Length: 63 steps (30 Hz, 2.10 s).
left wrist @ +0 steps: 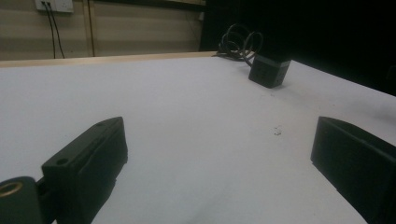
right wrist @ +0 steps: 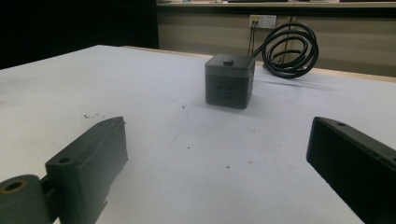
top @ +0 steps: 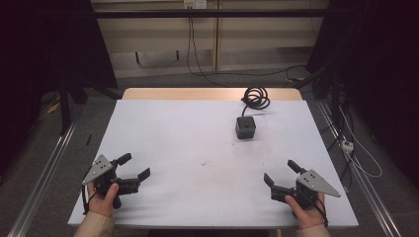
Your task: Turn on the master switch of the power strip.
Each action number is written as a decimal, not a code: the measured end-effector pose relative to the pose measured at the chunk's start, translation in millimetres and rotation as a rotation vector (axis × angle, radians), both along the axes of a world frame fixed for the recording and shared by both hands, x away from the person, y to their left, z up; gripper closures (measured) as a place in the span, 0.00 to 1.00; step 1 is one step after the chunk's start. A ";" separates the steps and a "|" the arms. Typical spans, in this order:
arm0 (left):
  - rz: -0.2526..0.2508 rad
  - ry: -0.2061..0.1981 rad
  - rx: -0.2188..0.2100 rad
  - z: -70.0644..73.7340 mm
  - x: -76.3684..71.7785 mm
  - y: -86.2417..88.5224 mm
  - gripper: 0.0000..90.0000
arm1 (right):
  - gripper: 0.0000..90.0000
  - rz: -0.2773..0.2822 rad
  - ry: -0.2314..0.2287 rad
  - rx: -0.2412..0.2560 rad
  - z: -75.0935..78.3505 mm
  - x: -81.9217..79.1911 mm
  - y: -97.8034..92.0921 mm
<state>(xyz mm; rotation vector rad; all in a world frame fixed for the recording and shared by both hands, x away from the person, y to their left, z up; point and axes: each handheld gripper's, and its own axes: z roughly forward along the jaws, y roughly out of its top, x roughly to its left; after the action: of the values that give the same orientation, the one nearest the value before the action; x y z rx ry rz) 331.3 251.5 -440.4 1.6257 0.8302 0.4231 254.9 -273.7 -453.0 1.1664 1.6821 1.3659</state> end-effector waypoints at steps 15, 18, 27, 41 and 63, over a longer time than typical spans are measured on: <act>-0.006 -0.004 -0.008 0.5 0.3 -0.4 0.04 | 0.06 0.012 0.048 -0.033 5.2 31.0 15.9; -0.008 -0.003 -0.010 0.4 0.1 0.3 0.04 | 0.07 0.009 0.053 -0.034 7.8 40.9 19.9; -0.009 0.001 -0.019 0.3 -0.1 0.5 0.04 | 0.08 -0.012 0.062 -0.044 8.1 63.2 28.5; -0.010 0.002 -0.021 0.3 0.3 0.6 0.04 | 0.10 -0.018 0.070 -0.066 14.0 82.9 36.9; -0.020 0.004 -0.012 -0.2 1.0 0.1 0.04 | 0.15 -0.025 0.089 -0.079 21.5 104.9 43.9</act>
<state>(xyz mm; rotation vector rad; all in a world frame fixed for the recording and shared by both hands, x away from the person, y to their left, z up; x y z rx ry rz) 332.4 251.6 -440.6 1.6230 0.8174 0.3994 359.8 -229.8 -431.5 1.2142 1.7612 1.2371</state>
